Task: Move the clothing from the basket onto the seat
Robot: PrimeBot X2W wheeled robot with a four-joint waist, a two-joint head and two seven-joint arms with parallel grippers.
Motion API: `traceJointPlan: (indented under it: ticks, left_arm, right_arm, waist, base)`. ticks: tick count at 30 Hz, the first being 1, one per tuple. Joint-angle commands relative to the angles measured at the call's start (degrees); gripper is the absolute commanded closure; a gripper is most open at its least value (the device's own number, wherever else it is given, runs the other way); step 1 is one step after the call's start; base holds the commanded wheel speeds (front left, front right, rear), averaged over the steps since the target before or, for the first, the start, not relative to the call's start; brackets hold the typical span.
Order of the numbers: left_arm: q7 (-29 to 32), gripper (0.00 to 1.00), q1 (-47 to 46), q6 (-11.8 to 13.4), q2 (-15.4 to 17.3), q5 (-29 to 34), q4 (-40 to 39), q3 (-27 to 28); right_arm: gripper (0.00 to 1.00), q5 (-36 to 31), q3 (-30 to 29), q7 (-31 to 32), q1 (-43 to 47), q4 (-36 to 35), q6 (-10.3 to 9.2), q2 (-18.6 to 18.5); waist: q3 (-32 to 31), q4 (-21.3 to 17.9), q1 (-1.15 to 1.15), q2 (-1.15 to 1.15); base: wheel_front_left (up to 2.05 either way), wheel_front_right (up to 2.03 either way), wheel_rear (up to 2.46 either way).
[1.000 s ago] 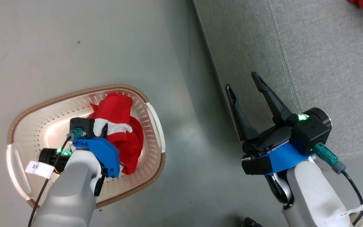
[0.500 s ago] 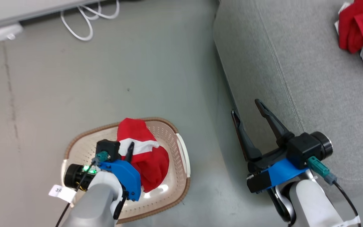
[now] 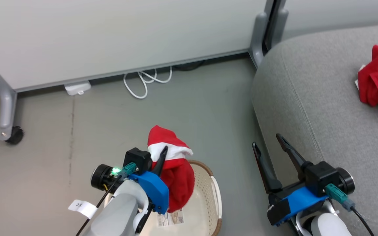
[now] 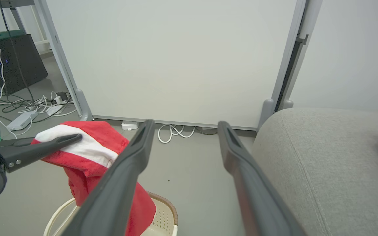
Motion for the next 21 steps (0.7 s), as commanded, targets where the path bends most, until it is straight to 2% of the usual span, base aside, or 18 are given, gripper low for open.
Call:
traceJointPlan:
  ticks: [1,16,21]
  left_arm:
    - [-0.27,1.00,0.51,-0.34,-0.03,0.26,-0.73,-0.31]
    - [3.90,1.00,-5.57,-0.32,-0.24,-3.86,-12.08,-5.90]
    - [6.30,1.00,-8.30,0.59,-0.26,-6.14,-14.85,-6.74]
  right_arm:
    - [0.00,-0.15,-0.17,0.12,1.13,-0.29,0.03,-0.05]
    - [0.00,0.74,0.50,2.47,4.77,-2.19,0.03,-0.05]
    - [0.00,0.98,0.72,2.69,5.00,-2.38,0.03,-0.05]
  waist:
    - [-2.63,2.10,0.02,0.00]
    - [-6.77,4.72,0.02,0.00]
    - [-7.27,5.16,0.02,0.00]
  base:
    - [0.00,0.00,0.00]
    - [0.00,0.00,0.00]
    - [0.00,0.00,0.00]
